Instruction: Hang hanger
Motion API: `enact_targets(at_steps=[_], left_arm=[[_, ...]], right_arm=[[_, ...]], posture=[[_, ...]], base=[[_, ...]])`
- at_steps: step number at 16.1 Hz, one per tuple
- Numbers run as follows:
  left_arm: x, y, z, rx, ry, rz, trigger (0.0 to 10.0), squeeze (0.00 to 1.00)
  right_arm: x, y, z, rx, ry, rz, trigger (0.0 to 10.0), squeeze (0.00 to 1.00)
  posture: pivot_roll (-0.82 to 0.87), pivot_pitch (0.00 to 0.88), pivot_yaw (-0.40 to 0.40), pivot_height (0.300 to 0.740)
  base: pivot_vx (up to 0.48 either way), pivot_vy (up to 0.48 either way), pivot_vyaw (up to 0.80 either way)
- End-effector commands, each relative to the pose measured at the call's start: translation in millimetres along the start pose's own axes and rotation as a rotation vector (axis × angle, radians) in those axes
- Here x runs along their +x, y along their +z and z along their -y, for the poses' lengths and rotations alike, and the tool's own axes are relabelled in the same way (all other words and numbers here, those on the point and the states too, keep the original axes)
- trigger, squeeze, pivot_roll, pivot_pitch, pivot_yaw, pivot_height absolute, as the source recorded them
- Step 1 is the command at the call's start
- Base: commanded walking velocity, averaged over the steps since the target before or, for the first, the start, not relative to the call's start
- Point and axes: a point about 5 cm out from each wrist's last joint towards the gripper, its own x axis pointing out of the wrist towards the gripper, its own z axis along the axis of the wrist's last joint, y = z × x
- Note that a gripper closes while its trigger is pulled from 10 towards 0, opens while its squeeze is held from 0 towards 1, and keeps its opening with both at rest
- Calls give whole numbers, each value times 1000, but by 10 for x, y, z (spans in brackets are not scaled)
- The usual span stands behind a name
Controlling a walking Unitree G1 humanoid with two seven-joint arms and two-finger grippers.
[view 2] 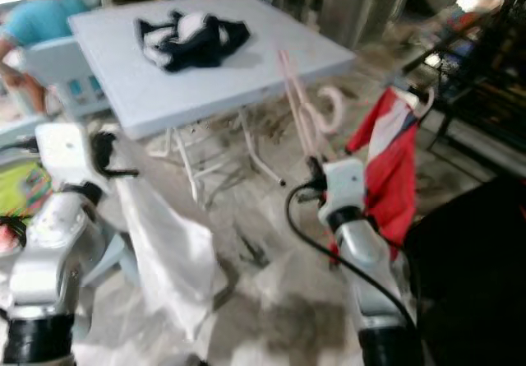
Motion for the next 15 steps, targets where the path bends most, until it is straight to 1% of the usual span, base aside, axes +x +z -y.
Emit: enact_targets(at_steps=[1,4,8,13,14,15], left_arm=[[21,80,73,0,-27,36,10000,0],[36,61,99,10,-25,30,10000,0],[65,111,170,38,-54,49,10000,0],[57,87,211,45,-61,36,10000,0],[56,96,217,44,-63,40,10000,0],[60,107,221,43,-61,42,10000,0]], right_arm=[[-28,17,81,-20,-14,8,10000,0],[6,26,100,-18,-22,12,10000,0],[23,44,101,-16,-32,21,10000,0],[18,60,71,-30,-16,40,10000,0],[25,75,58,-41,-7,47,10000,0],[29,76,54,-34,-7,50,10000,0]], posture=[[34,0,-27,740],[28,0,-25,740],[27,0,-25,740],[30,0,-21,740],[31,0,-20,740],[31,0,-20,740]], base=[[379,292,0],[386,285,0],[466,0,0],[480,0,0],[480,0,794],[480,0,794]])
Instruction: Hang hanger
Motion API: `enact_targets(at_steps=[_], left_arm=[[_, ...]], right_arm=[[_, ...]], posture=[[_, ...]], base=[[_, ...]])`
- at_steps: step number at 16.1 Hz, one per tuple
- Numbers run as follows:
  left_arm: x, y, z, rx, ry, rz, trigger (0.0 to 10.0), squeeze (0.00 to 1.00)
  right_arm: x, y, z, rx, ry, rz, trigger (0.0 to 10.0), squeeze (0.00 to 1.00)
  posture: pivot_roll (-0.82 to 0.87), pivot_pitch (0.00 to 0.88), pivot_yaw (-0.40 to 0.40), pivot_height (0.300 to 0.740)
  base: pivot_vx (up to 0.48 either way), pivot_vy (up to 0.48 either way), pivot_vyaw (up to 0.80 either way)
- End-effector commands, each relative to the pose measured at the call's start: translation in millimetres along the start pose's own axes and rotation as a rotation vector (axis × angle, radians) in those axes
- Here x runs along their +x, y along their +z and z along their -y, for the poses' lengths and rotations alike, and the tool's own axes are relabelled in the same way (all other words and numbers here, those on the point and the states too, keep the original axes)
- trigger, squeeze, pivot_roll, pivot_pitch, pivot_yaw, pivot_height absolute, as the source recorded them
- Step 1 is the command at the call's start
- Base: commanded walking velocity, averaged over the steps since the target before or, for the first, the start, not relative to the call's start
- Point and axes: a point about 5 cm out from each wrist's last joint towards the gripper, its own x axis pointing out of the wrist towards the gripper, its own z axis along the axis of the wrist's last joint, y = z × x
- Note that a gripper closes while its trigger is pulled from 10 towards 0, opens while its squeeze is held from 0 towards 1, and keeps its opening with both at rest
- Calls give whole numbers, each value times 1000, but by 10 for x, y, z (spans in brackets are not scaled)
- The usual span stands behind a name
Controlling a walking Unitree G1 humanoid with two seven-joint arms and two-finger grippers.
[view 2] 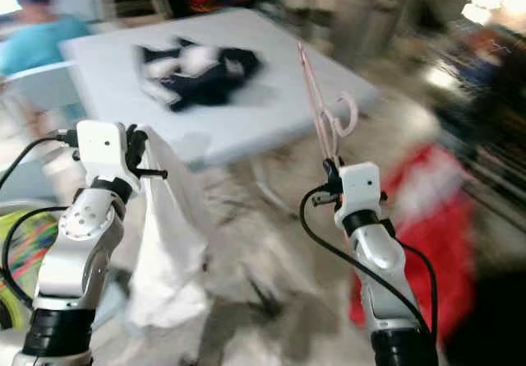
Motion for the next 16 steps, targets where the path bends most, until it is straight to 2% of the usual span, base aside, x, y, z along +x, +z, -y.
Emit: enact_targets(at_steps=[1,3,7,8,9,13,16], left_arm=[[13,136,-75,13,29,52,10000,0],[17,170,-79,13,32,59,10000,0],[20,187,-64,30,21,51,10000,0],[18,200,-52,44,19,59,10000,0],[13,225,-30,5,10,77,10000,0],[-29,228,36,28,-11,80,10000,0],[-42,242,26,16,-8,83,10000,0]], right_arm=[[47,96,-94,2,35,47,10000,0],[38,83,-105,5,37,44,10000,0],[38,71,-135,20,36,43,10000,0],[32,67,-138,19,36,42,10000,0],[28,61,-139,19,37,40,10000,0],[32,43,-134,14,40,34,10000,0],[37,39,-127,7,39,32,10000,0]], posture=[[33,0,-20,740],[39,0,-21,740],[46,4,-19,740],[47,6,-19,740],[47,6,-19,740],[46,9,-23,740],[49,10,-23,740]], base=[[480,0,788],[480,0,609],[455,0,0],[0,0,0],[0,0,0],[0,0,0],[0,-460,0]])
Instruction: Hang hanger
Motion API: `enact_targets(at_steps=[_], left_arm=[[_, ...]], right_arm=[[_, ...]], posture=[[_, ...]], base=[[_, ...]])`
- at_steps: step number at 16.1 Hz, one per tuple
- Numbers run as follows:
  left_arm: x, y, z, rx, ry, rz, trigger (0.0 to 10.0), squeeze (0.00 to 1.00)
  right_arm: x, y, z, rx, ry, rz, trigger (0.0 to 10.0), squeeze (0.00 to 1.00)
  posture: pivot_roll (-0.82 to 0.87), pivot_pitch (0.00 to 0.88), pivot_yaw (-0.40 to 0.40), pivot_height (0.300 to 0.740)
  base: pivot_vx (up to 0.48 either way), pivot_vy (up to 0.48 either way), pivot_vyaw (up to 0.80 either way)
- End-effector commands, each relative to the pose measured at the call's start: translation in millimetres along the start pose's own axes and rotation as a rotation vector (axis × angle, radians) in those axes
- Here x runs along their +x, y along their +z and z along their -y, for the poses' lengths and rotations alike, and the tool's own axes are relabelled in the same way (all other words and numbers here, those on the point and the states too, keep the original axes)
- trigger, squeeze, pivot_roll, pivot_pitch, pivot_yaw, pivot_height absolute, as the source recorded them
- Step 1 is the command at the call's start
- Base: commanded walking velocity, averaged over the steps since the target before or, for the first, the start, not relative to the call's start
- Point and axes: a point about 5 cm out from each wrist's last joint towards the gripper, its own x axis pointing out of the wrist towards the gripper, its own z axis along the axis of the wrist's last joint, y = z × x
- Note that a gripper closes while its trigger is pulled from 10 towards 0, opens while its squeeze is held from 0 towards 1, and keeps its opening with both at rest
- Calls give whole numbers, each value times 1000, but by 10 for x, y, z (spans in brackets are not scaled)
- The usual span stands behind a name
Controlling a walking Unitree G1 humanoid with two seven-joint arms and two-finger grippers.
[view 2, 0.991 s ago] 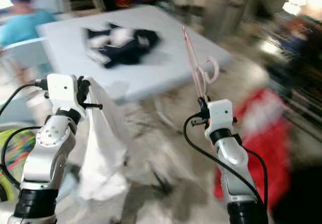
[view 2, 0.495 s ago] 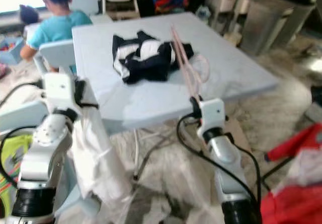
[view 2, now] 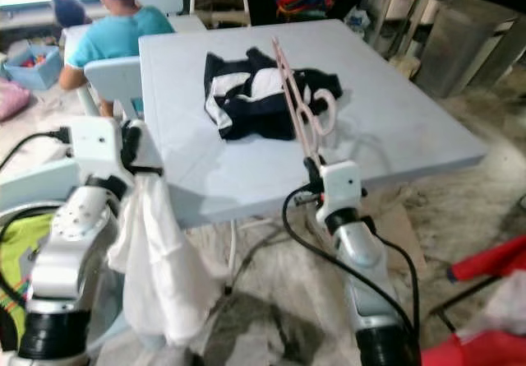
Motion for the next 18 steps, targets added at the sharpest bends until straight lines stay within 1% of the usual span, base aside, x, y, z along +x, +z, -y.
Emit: enact_targets(at_steps=[1,7,10,11,12,13,15,16,18], left_arm=[[0,147,29,-3,-12,63,10000,0],[3,139,37,-10,-13,59,10000,0],[5,139,23,-38,4,62,10000,0],[8,127,7,-38,17,61,10000,0],[9,73,-37,-36,46,38,10000,0],[-8,14,-95,-52,75,18,10000,0],[-50,-37,-154,-30,92,21,10000,0],[-71,-62,-168,-41,96,17,10000,0],[-81,-60,-164,-52,92,22,10000,0]], right_arm=[[1,25,59,-19,-12,10,10000,0],[3,2,59,-27,-8,4,10000,0],[-6,-18,61,-32,-6,-2,10000,0],[-8,-25,53,-32,-4,-4,10000,0],[-1,-20,33,-32,5,-2,10000,0],[6,-8,14,-36,17,4,10000,0],[7,12,15,-31,23,14,10000,0],[-3,17,21,-29,23,16,10000,0],[-41,20,30,-29,28,20,10000,0]], posture=[[49,10,-23,740],[46,8,-24,740],[45,7,-23,740],[44,4,-24,740],[43,13,-24,740],[42,7,-26,740],[42,4,-28,740],[42,4,-28,740],[42,4,-28,740]], base=[[0,-480,0],[0,-480,0],[0,0,0],[0,0,0],[0,0,0],[0,0,0],[0,0,0],[0,0,0],[306,0,0]])
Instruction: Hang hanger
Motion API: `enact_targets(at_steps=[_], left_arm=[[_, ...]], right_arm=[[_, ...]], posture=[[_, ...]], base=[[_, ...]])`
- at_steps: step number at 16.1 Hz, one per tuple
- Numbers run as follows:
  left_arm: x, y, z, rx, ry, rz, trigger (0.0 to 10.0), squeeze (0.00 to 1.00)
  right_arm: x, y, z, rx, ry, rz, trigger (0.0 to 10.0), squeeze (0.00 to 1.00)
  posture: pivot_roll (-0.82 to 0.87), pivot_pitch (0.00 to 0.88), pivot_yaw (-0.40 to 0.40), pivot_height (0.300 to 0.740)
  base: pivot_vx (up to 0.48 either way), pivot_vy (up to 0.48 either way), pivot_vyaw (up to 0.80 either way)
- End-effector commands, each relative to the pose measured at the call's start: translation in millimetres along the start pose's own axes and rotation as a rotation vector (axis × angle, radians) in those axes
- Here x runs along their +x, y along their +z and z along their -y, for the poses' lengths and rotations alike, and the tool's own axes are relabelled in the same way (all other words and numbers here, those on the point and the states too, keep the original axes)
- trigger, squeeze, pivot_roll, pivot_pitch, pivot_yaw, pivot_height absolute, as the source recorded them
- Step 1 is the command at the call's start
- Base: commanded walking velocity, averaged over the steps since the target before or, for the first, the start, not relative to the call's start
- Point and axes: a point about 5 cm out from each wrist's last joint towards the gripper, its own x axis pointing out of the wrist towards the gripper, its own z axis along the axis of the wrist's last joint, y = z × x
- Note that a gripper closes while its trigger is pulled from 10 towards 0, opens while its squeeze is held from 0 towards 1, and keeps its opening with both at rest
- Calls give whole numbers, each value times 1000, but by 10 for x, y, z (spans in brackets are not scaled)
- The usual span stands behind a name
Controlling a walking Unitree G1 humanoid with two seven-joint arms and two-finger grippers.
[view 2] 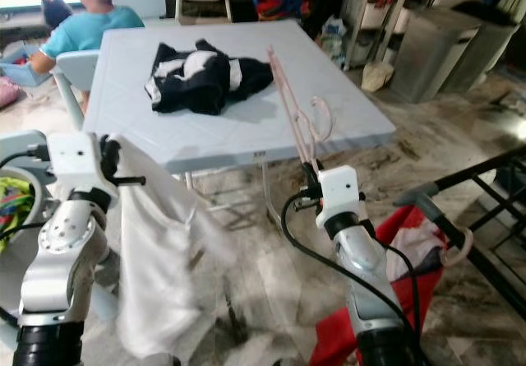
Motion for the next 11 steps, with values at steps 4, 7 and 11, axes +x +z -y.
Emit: enact_targets(at_steps=[4,7,11], left_arm=[[96,261,30,-21,-12,121,10000,0],[153,400,-1,-25,1,166,10000,0],[162,384,8,-45,1,154,10000,0]], right_arm=[[-46,35,48,-15,-2,15,10000,0],[-47,41,22,-16,3,17,10000,0],[-31,44,14,-15,3,21,10000,0]], posture=[[32,1,-27,740],[32,0,-26,740],[38,0,-29,740]], base=[[413,123,0],[412,244,0],[371,183,0]])
